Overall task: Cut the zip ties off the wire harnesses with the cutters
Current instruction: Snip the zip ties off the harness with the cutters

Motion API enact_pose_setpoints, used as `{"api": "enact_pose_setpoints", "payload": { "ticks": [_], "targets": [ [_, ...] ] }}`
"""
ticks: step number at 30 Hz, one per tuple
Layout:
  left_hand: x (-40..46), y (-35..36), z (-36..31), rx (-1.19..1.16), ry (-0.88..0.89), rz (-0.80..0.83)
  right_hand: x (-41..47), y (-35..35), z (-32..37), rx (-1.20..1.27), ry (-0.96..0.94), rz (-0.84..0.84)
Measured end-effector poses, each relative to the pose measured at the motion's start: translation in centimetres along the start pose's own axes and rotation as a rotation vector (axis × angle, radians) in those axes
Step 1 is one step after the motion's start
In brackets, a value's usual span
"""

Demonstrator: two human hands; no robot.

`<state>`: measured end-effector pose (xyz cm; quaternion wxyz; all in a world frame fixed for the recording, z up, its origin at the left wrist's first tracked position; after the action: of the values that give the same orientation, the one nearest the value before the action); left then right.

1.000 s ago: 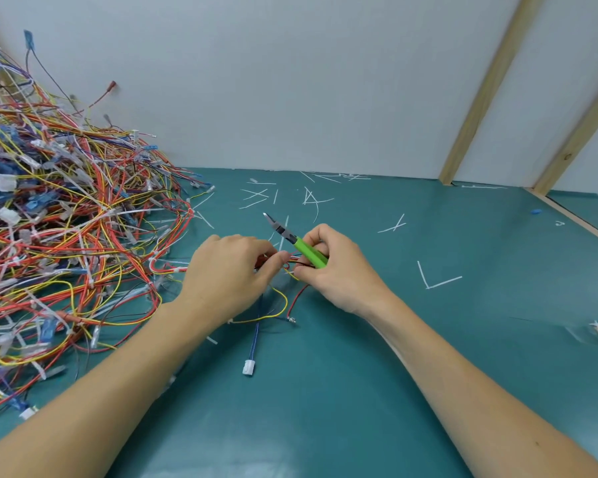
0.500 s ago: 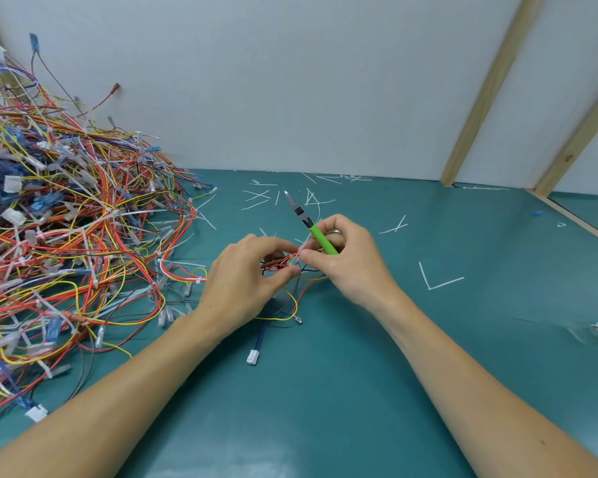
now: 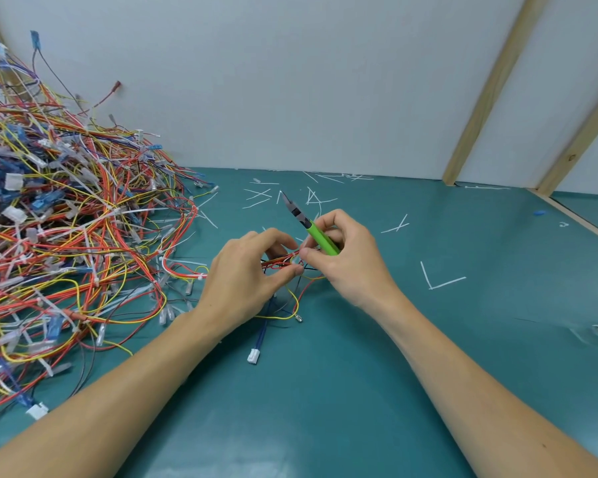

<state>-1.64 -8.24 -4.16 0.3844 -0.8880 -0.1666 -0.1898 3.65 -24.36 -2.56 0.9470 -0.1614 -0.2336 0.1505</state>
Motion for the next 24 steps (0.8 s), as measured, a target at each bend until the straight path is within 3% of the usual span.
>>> {"api": "enact_pose_setpoints", "payload": {
  "ticks": [10, 17, 24],
  "targets": [
    [0.1, -1.2, -1.1, -0.006, 0.115, -0.137, 0.0, -0.7, 1.8, 0.063, -0.182, -0.059],
    [0.4, -0.7, -0.7, -0.161, 0.092, -0.066, -0.2, -0.7, 2.5, 0.090, -0.262, -0.063],
    [0.6, 0.2, 0.5, -0.125, -0.029, 0.085, 0.1, -0.8, 1.5, 0.189, -0.138, -0.073]
  ]
}}
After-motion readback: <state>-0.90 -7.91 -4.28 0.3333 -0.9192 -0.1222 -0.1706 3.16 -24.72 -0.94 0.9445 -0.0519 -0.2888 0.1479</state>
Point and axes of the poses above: each hand's wrist, its own x-axis towards the middle knuckle, its own y-axis out of the palm, z = x × y, the point moved 4 cm from there along x, towards the middle knuckle, and after that the axes turned 7 degrees about -y, right-handed, at the moved point
